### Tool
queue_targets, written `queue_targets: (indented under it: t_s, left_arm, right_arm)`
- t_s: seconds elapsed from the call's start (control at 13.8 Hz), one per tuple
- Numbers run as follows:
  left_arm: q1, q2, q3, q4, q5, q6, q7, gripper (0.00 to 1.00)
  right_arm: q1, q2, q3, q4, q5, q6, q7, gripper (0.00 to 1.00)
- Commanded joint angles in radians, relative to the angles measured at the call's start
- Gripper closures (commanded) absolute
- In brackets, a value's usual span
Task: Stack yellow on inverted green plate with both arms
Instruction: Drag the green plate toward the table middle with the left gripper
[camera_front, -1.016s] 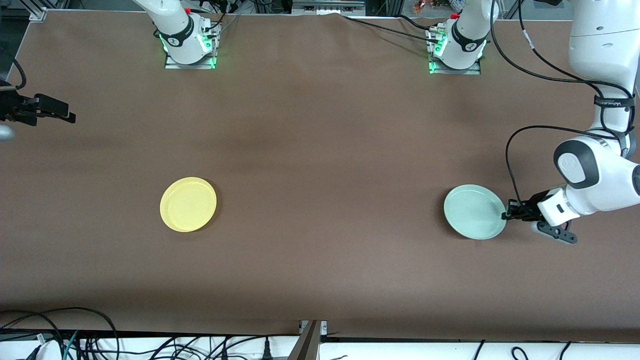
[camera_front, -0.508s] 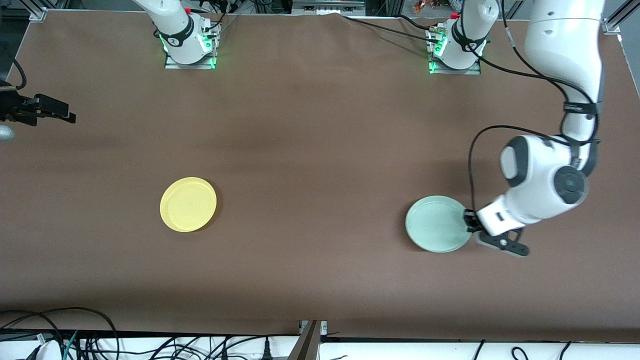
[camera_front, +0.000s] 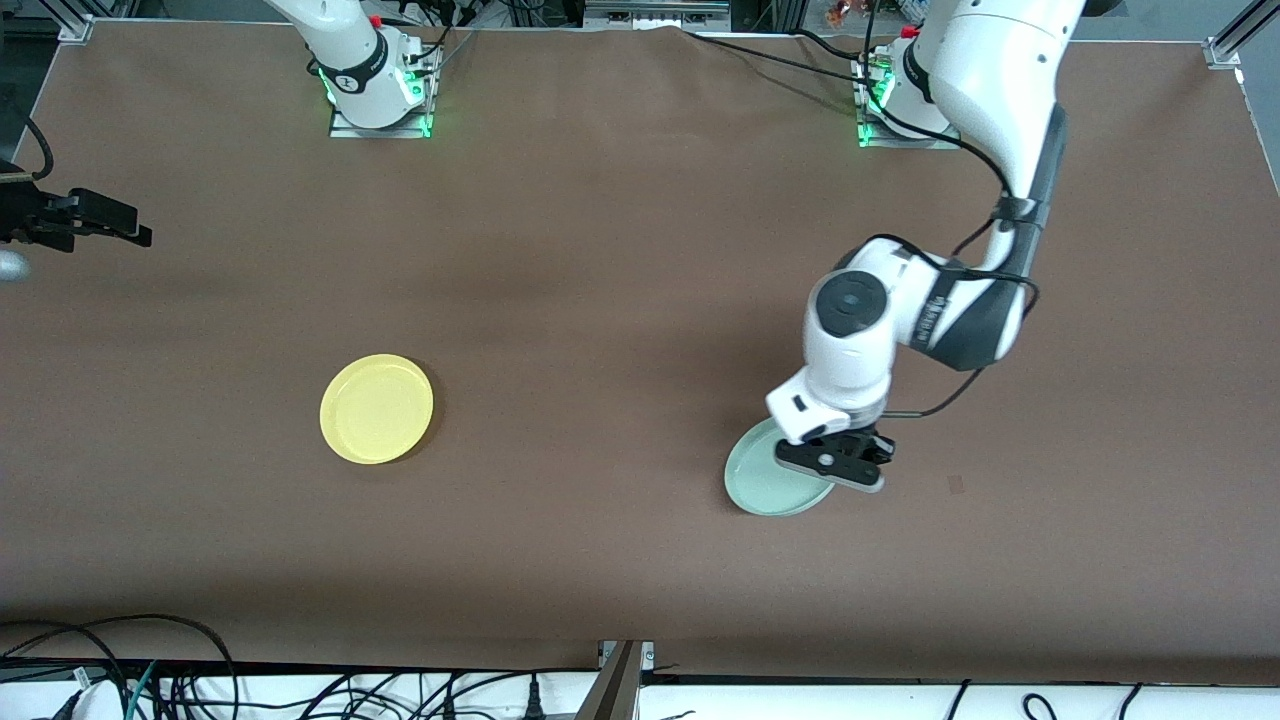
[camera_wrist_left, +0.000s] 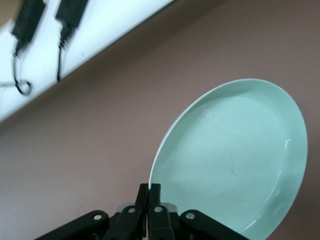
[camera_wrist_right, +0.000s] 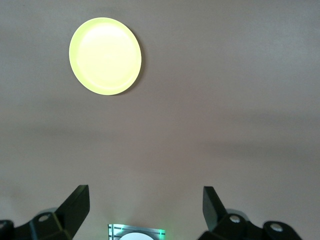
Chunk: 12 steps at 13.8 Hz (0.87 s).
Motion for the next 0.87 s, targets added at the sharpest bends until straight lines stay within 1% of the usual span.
queue_targets:
  t_s: [0.0,0.15,0.29,0.44,0.51,0.58,0.8]
  left_arm:
    - [-0.045,0.036,0.008,0.082,0.221,-0.014,-0.017,1.00]
    - [-0.070,0.039,0.008,0.104,0.350,-0.016,-0.017,1.00]
    - [-0.111,0.049,0.008,0.125,0.475,-0.046,-0.017,1.00]
    - [-0.149,0.095,0.008,0.182,0.588,-0.092,-0.016,1.00]
    - [-0.169,0.109,0.008,0.193,0.648,-0.106,-0.017,1.00]
    - [-0.201,0.134,0.009,0.202,0.697,-0.131,-0.017,1.00]
    - [-0.238,0.181,0.009,0.237,0.782,-0.180,-0.021,1.00]
  right_arm:
    - [-0.003,0.005,0.000,0.011,0.018,-0.010,-0.003,0.00]
    - [-0.003,0.005,0.000,0.011,0.018,-0.011,-0.003,0.00]
    - [-0.002,0.005,0.000,0.011,0.018,-0.011,-0.001,0.00]
    - [-0.002,0.005,0.000,0.011,0.018,-0.011,-0.001,0.00]
    - [-0.002,0.005,0.000,0.011,0.018,-0.011,-0.001,0.00]
    - [-0.002,0.005,0.000,0.011,0.018,-0.010,-0.001,0.00]
    - [0.000,0.003,0.001,0.011,0.018,-0.011,-0.001,0.00]
